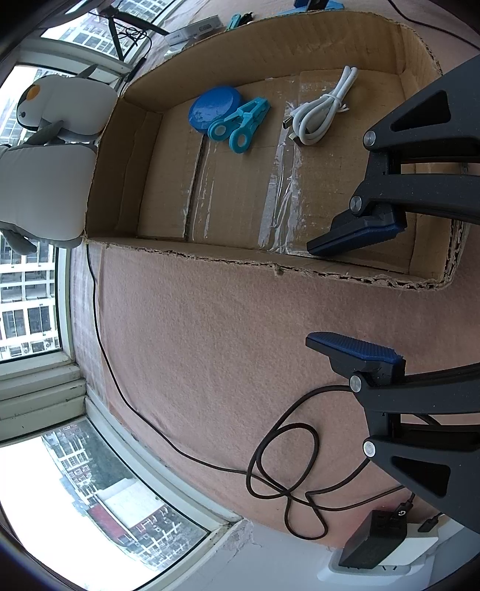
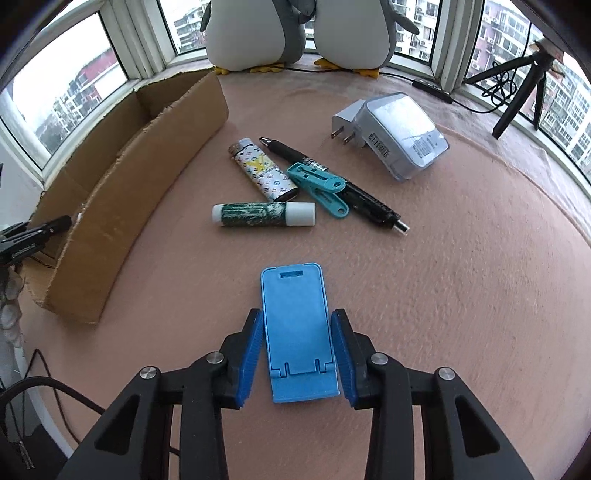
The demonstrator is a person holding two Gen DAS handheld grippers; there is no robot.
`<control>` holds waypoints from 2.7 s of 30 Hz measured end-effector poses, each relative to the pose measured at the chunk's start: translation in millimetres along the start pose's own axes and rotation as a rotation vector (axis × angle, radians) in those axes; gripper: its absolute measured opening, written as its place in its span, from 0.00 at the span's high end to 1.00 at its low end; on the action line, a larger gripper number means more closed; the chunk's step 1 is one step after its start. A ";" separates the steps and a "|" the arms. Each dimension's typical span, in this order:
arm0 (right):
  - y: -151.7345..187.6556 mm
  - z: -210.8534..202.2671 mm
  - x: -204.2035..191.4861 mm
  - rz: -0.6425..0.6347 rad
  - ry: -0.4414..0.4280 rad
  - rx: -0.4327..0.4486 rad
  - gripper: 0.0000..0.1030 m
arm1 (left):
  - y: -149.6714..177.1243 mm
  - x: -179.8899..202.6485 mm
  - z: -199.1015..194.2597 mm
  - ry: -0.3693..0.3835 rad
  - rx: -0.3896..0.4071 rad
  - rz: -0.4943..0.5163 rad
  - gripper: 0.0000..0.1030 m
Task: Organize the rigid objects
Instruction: 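Carry the blue phone stand into the box and open the right tool, then reach the right tool to the green-white glue stick and grasp it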
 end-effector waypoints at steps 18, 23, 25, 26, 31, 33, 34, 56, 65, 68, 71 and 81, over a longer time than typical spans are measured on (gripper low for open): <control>-35.6 -56.3 -49.5 0.003 -0.089 0.130 0.67 | 0.3 0.1 0.0 -0.001 -0.001 -0.009 0.55; -54.7 -65.9 -85.4 -0.059 -0.127 0.156 0.67 | 0.3 -0.2 0.0 -0.001 -0.001 -0.009 0.55; -62.5 -64.7 -103.1 -0.089 -0.138 0.159 0.67 | 0.3 -0.2 0.0 0.000 -0.001 -0.009 0.55; -66.0 -63.4 -111.0 -0.103 -0.143 0.158 0.67 | 0.3 -0.2 0.0 0.000 -0.001 -0.009 0.55; -75.6 -53.3 -145.6 -0.180 -0.142 0.144 0.67 | -0.2 1.0 -0.3 0.002 -0.001 -0.010 0.55; -79.9 -47.6 -156.3 -0.200 -0.143 0.136 0.67 | -0.2 0.9 -0.3 0.002 0.000 -0.010 0.55; -81.9 -44.8 -160.8 -0.205 -0.144 0.130 0.67 | -0.3 1.1 -0.3 0.002 -0.001 -0.011 0.55; -94.2 -16.9 -186.7 -0.239 -0.141 0.096 0.62 | -1.9 2.5 -0.3 0.006 0.000 -0.015 0.55; -95.8 -22.7 -184.1 -0.217 -0.155 0.112 0.53 | -1.6 1.8 0.0 0.005 0.000 -0.013 0.55; -94.7 -29.0 -180.6 -0.198 -0.168 0.124 0.53 | -1.4 1.4 -0.1 0.005 0.000 -0.013 0.55; -92.6 -38.4 -174.6 -0.177 -0.178 0.143 0.52 | -1.6 1.4 -0.1 0.005 0.000 -0.014 0.55; -69.9 -68.6 -122.4 -0.058 -0.189 0.220 0.32 | -1.4 1.6 -0.2 0.006 0.001 -0.014 0.55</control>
Point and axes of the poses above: each gripper's, at about its wrist camera, not at the fingertips, and z roughly the way its jaws point, x to its right, y to its underside, the point moved 9 cm from there along z, roughly the way its jaws point, and after that the axes turned 7 degrees about -x, right-handed, at the moved point
